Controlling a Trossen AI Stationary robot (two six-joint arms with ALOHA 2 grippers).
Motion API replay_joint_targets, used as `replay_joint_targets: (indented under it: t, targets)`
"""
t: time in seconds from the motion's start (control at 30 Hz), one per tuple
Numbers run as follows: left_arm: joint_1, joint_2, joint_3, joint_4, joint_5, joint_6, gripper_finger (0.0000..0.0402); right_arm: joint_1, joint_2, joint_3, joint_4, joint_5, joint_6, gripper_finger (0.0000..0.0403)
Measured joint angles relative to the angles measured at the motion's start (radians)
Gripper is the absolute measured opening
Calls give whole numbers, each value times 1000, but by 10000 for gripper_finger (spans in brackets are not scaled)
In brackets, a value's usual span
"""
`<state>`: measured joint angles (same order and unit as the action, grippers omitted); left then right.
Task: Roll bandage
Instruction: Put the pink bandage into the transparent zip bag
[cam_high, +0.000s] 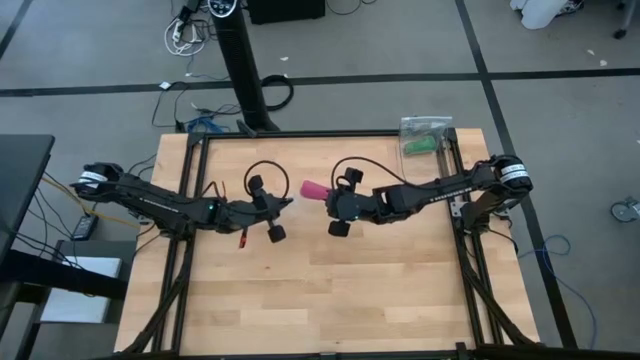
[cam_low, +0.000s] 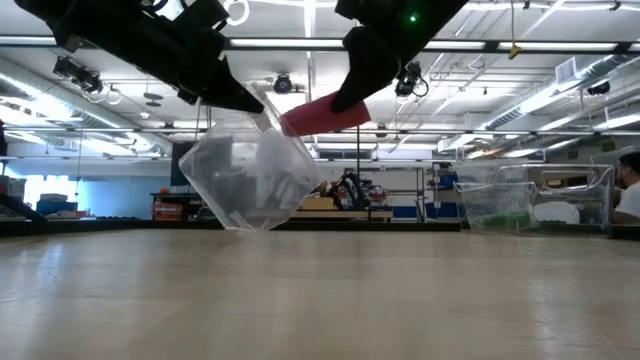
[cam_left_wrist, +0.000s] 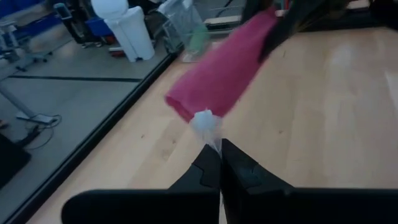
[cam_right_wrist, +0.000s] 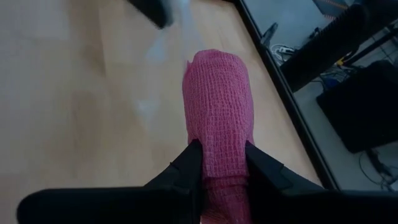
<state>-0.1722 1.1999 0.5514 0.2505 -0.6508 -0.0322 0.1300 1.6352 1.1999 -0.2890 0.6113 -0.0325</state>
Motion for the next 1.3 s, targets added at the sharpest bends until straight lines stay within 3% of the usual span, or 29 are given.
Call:
replay_joint_targets:
  t: [0.3, 0.53, 0.97, 1.2, 1.3]
  targets:
    - [0, -3, 0, 0, -82, -48, 1, 33, 0, 0, -6, -7, 34, 81]
    - [0, -3, 0, 20, -100, -84, 1, 40, 0, 0, -6, -72, 18, 81]
    - [-1, -3, 0, 62, 75, -9, 1, -14, -1, 0, -20, -166, -112, 81]
    - [0, -35, 0, -68, 38, -21, 1, -2, -14, -19, -251, -203, 76, 81]
    - [0, -37, 0, -65, 77, -23, 1, 7, -14, -115, -180, -288, 153, 81]
